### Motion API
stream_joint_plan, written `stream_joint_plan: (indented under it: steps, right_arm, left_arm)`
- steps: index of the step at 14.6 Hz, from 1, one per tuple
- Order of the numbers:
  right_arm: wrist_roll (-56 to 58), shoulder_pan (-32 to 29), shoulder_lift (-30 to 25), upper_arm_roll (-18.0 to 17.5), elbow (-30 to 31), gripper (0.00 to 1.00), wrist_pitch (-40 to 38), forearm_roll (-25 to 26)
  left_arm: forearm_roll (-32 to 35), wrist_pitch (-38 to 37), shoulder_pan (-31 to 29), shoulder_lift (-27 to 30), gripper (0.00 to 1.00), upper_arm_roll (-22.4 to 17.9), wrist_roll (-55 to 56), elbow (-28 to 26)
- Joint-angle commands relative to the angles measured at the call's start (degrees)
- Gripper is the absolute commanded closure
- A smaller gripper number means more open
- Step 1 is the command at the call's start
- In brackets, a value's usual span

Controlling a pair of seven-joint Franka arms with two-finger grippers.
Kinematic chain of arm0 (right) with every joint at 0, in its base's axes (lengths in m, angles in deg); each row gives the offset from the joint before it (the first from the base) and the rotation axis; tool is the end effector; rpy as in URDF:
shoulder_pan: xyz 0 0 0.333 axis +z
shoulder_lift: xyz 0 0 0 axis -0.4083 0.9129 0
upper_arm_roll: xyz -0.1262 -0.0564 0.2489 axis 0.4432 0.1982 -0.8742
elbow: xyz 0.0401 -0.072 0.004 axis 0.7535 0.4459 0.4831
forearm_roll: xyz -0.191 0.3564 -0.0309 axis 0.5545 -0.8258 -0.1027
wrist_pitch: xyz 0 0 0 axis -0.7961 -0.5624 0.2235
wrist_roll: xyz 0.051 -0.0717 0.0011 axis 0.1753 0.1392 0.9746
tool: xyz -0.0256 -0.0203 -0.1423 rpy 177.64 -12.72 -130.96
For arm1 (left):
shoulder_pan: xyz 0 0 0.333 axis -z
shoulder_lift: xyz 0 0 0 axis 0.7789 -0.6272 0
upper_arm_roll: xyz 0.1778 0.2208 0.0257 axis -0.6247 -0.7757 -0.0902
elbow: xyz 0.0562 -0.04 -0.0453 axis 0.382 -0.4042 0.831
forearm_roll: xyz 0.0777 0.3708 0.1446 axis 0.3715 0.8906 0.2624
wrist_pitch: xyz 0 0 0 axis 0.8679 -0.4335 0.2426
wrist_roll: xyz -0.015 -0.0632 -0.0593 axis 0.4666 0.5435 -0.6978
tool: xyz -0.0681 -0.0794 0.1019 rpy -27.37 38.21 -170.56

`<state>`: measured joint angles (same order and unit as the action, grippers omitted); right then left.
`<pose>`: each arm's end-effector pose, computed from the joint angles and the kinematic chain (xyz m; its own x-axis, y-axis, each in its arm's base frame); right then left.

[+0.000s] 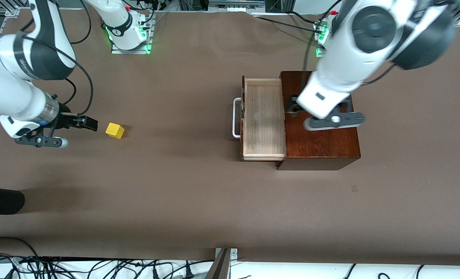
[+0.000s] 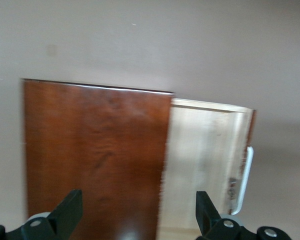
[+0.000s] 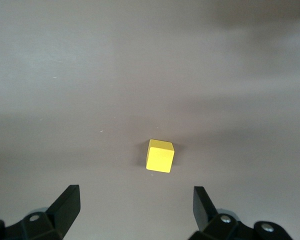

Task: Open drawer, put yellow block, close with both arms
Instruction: 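Release the handle and raise the left gripper while the right gripper reaches the cube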

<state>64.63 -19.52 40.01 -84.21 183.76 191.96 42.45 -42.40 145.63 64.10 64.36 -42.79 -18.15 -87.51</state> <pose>0.6012 0.0466 0.3521 0.9869 -0.1273 -0.0991 -0.1251 -0.9917 0.0279 0.5900 -0.2621 0.5108 0.9904 0.1049 -0.0902 0.1045 -0.9945 -0.0092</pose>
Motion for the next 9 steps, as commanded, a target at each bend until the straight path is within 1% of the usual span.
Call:
stream_joint_plan:
  steps: [1,3,5,7,9]
  right_arm:
    - [-3.64,-0.27,-2.7,0.09,10.56,0.0,9.18,-0.23]
    - [-3.73,-0.35,-3.14,0.27,18.21,0.0,19.19,-0.32]
    - [-4.43,-0.35,-2.44,0.35,23.66,0.0,27.37,-0.32]
    - [-5.83,-0.44,-0.87,0.36,26.76,0.0,32.75,-0.32]
    - [-6.54,-0.7,2.03,0.44,26.86,0.0,34.78,-0.32]
  left_arm:
    - [-1.62,-2.12,-5.81,5.68,0.0,0.64,-7.03,-3.72]
    - [-1.62,-2.03,-8.98,9.98,0.0,0.64,-10.64,-7.67]
    - [-1.97,-1.95,-11.79,12.54,0.0,0.64,-13.89,-10.58]
    - [-4.6,-1.33,-14.95,13.95,0.0,0.64,-16.36,-13.48]
    - [-4.96,-0.81,-16.11,14.4,0.0,0.64,-17.07,-14.54]
